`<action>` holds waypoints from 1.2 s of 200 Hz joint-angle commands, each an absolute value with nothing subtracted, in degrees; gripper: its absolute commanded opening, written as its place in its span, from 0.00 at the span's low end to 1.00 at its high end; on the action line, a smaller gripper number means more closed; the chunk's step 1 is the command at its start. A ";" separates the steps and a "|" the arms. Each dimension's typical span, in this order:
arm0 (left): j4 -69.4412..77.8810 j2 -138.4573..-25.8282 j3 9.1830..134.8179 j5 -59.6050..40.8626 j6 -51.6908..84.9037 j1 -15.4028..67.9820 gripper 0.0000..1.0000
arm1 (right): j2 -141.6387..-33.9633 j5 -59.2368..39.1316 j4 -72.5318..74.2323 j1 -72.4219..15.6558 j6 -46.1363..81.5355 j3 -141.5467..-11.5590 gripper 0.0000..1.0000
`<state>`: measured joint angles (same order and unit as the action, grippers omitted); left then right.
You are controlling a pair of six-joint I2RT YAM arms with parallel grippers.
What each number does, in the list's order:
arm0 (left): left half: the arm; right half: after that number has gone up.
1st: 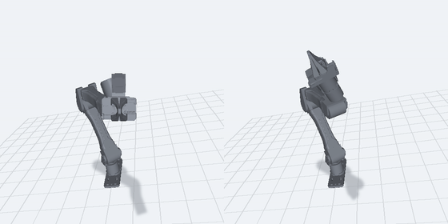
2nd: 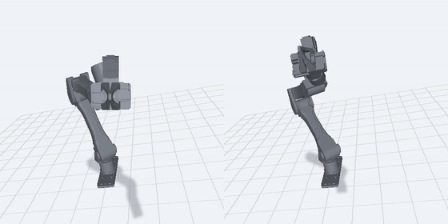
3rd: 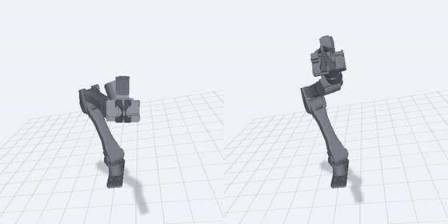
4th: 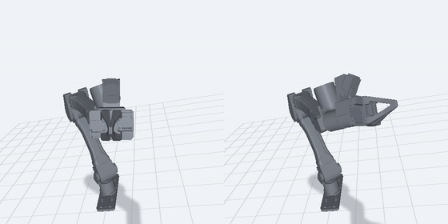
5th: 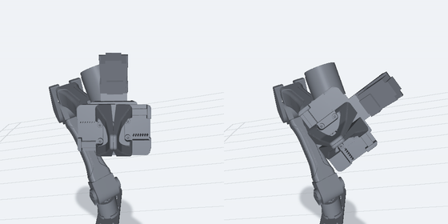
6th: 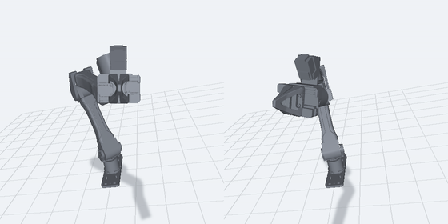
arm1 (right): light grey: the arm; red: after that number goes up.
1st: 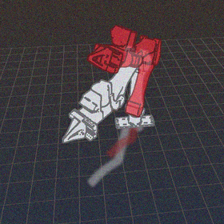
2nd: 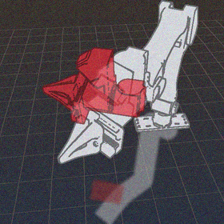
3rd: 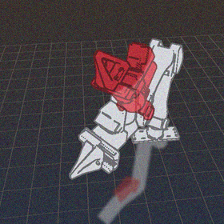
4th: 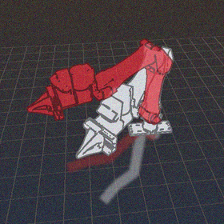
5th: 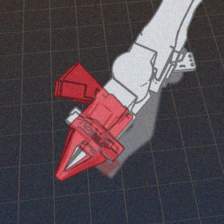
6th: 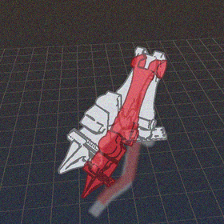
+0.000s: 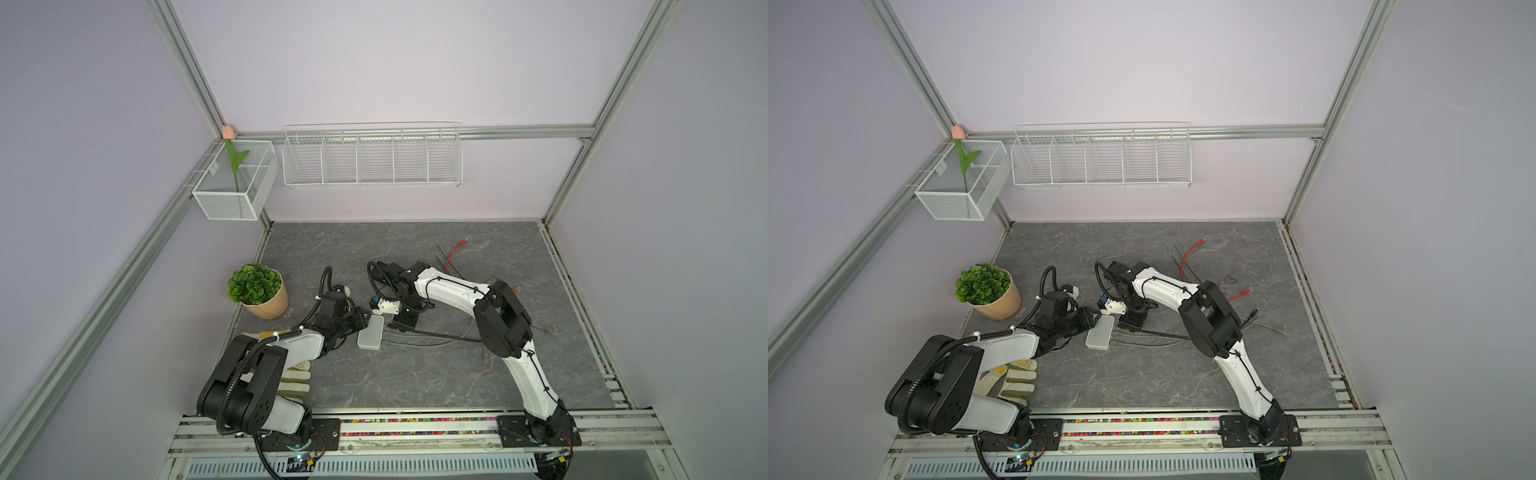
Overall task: Insert the plug into the switch port
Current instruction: 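Push black plug into white switch port beside the grey plugs with right gripper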
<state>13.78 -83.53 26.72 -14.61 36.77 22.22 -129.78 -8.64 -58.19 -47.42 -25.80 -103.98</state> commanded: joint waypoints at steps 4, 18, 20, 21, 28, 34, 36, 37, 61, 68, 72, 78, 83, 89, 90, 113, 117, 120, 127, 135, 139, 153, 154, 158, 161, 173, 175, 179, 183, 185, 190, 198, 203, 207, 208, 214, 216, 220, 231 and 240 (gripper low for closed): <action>15.28 -84.54 25.89 -15.64 35.95 22.18 0.35 | -130.21 -10.24 -58.73 -47.24 -26.98 -105.73 0.07; 15.63 -84.80 25.59 -15.66 36.02 22.23 0.35 | -129.87 -10.62 -58.63 -47.22 -27.10 -105.39 0.07; 15.71 -84.86 25.54 -15.65 36.05 22.19 0.35 | -129.85 -10.68 -58.62 -47.27 -27.08 -105.32 0.07; 15.72 -84.88 25.56 -15.69 36.04 22.21 0.35 | -129.79 -10.70 -58.58 -47.32 -27.07 -105.30 0.07; 15.89 -84.99 25.41 -15.69 36.03 22.19 0.35 | -129.56 -11.02 -58.36 -47.29 -27.09 -104.93 0.07; 15.97 -85.05 25.33 -15.67 36.03 22.24 0.35 | -129.29 -11.22 -58.20 -47.33 -27.08 -104.66 0.07; 15.99 -85.14 25.34 -15.65 35.99 22.21 0.35 | -129.29 -11.29 -58.21 -47.36 -27.10 -104.54 0.07; 15.99 -85.11 25.33 -15.65 36.01 22.23 0.35 | -129.20 -11.31 -58.20 -47.32 -27.13 -104.48 0.07; 16.28 -85.43 25.20 -15.63 35.99 22.19 0.35 | -128.10 -12.00 -57.37 -47.36 -27.08 -103.15 0.07; 16.35 -85.47 25.17 -15.62 36.08 22.17 0.35 | -127.93 -12.24 -57.26 -47.35 -27.12 -102.93 0.07; 16.36 -85.51 25.15 -15.65 36.02 22.18 0.35 | -127.78 -12.36 -57.18 -47.35 -27.11 -102.84 0.07; 16.43 -85.49 25.15 -15.70 36.03 22.21 0.35 | -127.68 -12.60 -57.17 -47.29 -27.16 -102.78 0.07; 16.44 -85.49 25.22 -15.66 36.04 22.21 0.35 | -127.56 -12.81 -57.16 -47.38 -27.16 -102.72 0.07; 16.44 -85.48 25.22 -15.74 36.09 22.23 0.35 | -127.53 -12.89 -56.97 -47.37 -27.16 -102.74 0.07; 16.44 -85.50 25.22 -15.78 36.06 22.23 0.35 | -127.53 -12.90 -56.96 -47.37 -27.16 -102.74 0.07; 16.44 -85.51 25.32 -16.17 35.95 22.22 0.35 | -127.93 -12.71 -56.85 -47.37 -27.17 -103.13 0.07; 16.44 -85.47 25.31 -16.30 35.89 22.19 0.35 | -128.13 -12.59 -56.83 -47.37 -27.16 -103.30 0.07; 16.44 -85.59 25.31 -16.43 35.86 22.16 0.35 | -128.19 -12.53 -56.87 -47.40 -27.16 -103.42 0.07; 16.44 -85.73 25.40 -16.65 35.86 22.21 0.34 | -128.40 -12.39 -56.95 -47.37 -27.09 -103.80 0.07; 16.44 -85.85 25.40 -16.94 35.86 22.27 0.34 | -128.54 -12.26 -56.95 -47.39 -27.06 -104.12 0.07; 16.44 -85.99 25.40 -17.05 35.86 22.32 0.34 | -128.55 -12.27 -56.95 -47.40 -26.92 -104.27 0.07; 16.44 -85.83 25.23 -17.10 36.07 22.63 0.34 | -128.46 -12.26 -56.73 -47.46 -26.81 -104.50 0.07; 16.44 -85.80 25.18 -17.08 36.05 22.65 0.34 | -128.39 -12.24 -56.67 -47.46 -26.81 -104.50 0.07; 16.44 -85.66 25.10 -17.04 36.10 22.80 0.34 | -128.29 -12.25 -56.56 -47.54 -26.81 -104.50 0.07; 16.44 -85.62 24.99 -16.98 36.16 22.80 0.34 | -128.16 -12.34 -56.52 -47.53 -26.81 -104.43 0.07; 16.49 -85.08 24.66 -16.69 36.50 23.26 0.34 | -127.74 -12.47 -55.93 -47.62 -26.76 -104.33 0.07; 16.49 -85.01 24.62 -16.59 36.55 23.35 0.33 | -127.69 -12.52 -55.88 -47.68 -26.77 -104.26 0.07; 16.45 -84.80 24.53 -16.37 36.62 23.57 0.33 | -127.59 -12.66 -55.62 -47.62 -26.64 -104.24 0.07; 16.44 -84.66 24.45 -16.24 36.75 23.76 0.33 | -127.41 -12.86 -55.38 -47.65 -26.69 -104.16 0.07; 16.48 -84.58 24.46 -16.15 36.87 23.91 0.33 | -127.34 -12.90 -55.33 -47.64 -26.58 -104.15 0.07; 16.44 -84.28 24.39 -15.95 36.90 24.25 0.33 | -127.21 -12.99 -55.33 -47.65 -26.50 -104.07 0.07; 16.29 -84.07 24.35 -15.65 37.07 24.76 0.33 | -127.07 -13.34 -55.29 -47.66 -26.39 -104.06 0.07; 16.19 -83.90 24.27 -15.49 37.22 25.03 0.33 | -126.94 -13.59 -53.70 -47.69 -26.22 -104.06 0.07; 16.22 -83.81 24.26 -15.32 37.25 25.20 0.33 | -126.88 -13.73 -53.22 -47.66 -26.13 -104.06 0.07; 16.19 -83.79 24.26 -15.26 37.26 25.26 0.33 | -126.90 -13.76 -53.15 -47.65 -26.16 -104.06 0.07; 16.17 -83.68 24.17 -15.20 37.45 25.51 0.33 | -126.78 -13.97 -52.88 -47.65 -25.95 -104.06 0.07; 16.17 -83.61 24.17 -15.14 37.44 25.56 0.33 | -126.77 -14.15 -52.73 -47.68 -25.87 -104.06 0.07; 16.17 -83.52 24.12 -15.03 37.53 25.70 0.33 | -126.70 -14.35 -52.50 -47.69 -25.82 -104.06 0.07; 16.17 -83.26 23.93 -14.80 37.70 26.13 0.32 | -126.55 -14.68 -51.64 -47.79 -25.39 -103.98 0.07; 16.17 -83.05 23.76 -14.61 37.81 26.38 0.32 | -126.39 -15.01 -51.10 -47.73 -25.06 -103.89 0.07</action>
<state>16.93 -84.03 25.04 -12.40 37.04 24.36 -129.75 -10.59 -57.58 -47.33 -25.65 -103.72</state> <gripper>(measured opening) 0.325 0.076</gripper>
